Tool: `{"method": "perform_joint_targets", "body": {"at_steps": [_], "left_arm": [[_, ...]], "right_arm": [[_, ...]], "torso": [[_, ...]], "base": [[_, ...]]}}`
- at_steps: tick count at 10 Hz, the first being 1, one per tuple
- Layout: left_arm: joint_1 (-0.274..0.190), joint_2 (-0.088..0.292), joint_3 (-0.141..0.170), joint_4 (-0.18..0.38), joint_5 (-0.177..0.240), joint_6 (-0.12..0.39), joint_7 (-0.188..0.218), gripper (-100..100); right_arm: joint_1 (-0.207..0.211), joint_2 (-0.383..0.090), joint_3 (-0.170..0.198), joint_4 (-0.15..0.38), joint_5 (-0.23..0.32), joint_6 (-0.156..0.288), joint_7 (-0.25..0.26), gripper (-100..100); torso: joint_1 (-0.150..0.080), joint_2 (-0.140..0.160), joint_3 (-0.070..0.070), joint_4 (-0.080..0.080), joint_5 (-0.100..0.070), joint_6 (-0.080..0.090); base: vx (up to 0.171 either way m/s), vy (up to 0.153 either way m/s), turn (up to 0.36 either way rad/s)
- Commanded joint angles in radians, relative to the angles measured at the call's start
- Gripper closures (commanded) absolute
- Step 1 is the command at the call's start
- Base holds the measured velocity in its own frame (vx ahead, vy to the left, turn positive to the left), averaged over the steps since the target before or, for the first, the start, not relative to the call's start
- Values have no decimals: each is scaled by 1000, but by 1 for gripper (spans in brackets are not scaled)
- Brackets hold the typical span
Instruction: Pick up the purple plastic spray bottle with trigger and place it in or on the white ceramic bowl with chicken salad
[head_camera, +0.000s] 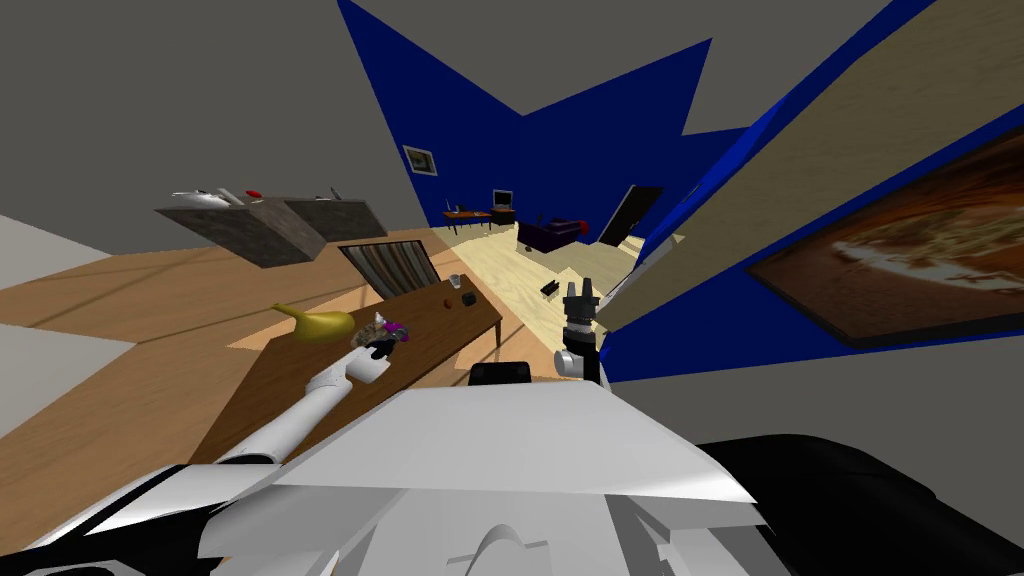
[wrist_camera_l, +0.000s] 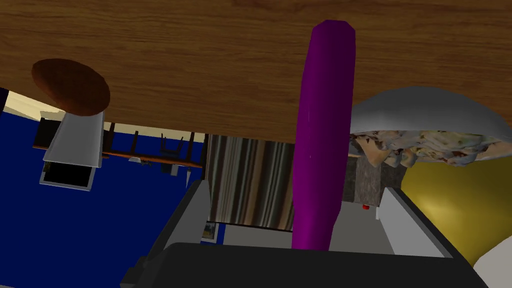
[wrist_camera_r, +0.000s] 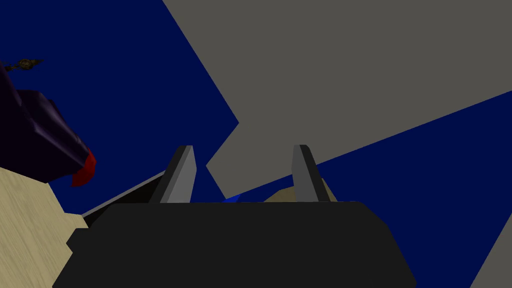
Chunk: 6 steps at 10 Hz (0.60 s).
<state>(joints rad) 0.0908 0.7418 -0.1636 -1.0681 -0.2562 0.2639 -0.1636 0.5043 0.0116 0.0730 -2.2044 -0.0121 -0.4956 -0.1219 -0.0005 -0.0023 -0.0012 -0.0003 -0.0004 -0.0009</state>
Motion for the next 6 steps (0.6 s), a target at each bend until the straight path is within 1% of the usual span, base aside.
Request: {"method": "perform_joint_targets", "body": {"at_steps": [1,2,3,4,5,6], "left_arm": [[18,28,10,-6,-1,27,-19,-100],[12,44,13,19,-3,32,-30,-100],[10,39,6,9,5,26,-23,-100],[9,42,6,11,6,29,-25,0],[-6,13,22,45,-24,12,-30,-100],[-12,1,28,58,-36,5,-32,-100]], "right_arm": [[0,0,0,0,0,0,0,0],[0,0,0,0,0,0,0,0],[0,0,0,0,0,0,0,0],[0,0,0,0,0,0,0,0],[0,0,0,0,0,0,0,0],[0,0,0,0,0,0,0,0]], "torso": [[0,0,0,0,0,0],[0,0,0,0,0,-1],[0,1,0,0,0,0],[0,2,1,0,0,-1],[1,3,2,1,0,-1],[3,2,1,0,1,-1]], "base": [[49,-18,-116],[38,-17,-88],[16,-5,-17],[0,0,0],[33,38,7],[56,59,0]]}}
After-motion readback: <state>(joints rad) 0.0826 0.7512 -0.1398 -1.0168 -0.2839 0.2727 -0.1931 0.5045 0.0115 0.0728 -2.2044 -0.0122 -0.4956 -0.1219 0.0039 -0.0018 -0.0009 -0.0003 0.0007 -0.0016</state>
